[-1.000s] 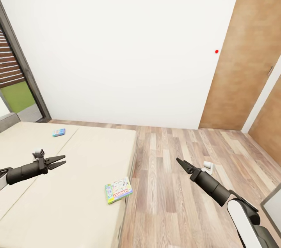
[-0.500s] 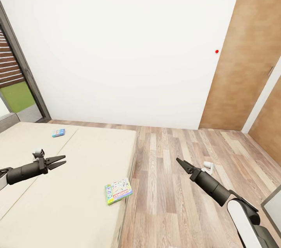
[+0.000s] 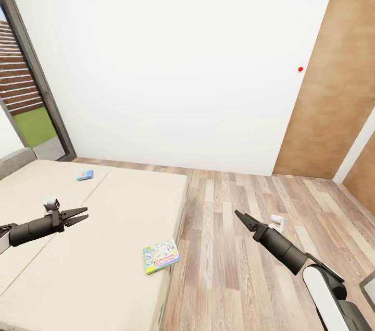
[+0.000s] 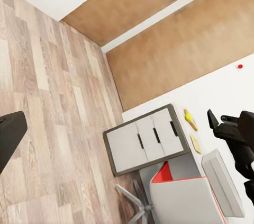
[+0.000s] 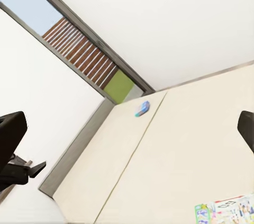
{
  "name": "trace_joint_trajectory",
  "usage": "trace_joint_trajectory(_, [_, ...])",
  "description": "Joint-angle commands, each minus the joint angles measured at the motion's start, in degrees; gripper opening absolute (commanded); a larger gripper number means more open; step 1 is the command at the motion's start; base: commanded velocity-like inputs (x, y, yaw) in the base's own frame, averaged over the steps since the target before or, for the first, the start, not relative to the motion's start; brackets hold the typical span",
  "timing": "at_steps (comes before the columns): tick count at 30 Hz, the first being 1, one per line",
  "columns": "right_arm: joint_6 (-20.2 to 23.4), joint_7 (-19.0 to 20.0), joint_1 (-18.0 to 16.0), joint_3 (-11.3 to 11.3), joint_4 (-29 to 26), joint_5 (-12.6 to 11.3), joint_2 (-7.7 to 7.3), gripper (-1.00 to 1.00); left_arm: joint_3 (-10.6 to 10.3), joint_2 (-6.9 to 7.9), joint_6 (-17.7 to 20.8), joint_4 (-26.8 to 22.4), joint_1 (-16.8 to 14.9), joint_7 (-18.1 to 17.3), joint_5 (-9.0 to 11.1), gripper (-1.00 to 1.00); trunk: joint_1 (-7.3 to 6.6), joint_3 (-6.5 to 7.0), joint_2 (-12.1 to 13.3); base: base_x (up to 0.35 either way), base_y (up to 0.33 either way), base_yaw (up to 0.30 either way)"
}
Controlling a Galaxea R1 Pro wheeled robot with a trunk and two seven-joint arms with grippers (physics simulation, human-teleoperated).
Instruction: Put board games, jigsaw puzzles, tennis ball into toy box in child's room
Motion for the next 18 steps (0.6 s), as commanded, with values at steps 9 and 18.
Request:
trace_joint_trajectory(9, [0.49, 0.1, -0.04, -0.05, 0.14, -0.48, -0.08, 1.0, 0.42, -0.17, 0.53, 0.02, -0.07, -0.22, -0.42, 1.0, 0.05, -0.13, -0.13, 0.024, -0.023, 0.042])
trace_joint_trajectory(18, [0.41, 0.15, -0.04, -0.05, 0.15, -0.48, -0.08, 1.0, 0.43, -0.18, 0.52, 0.02, -0.07, -0.22, -0.42, 1.0, 0.05, -0.13, -0.13, 0.001, -0.001, 0.001])
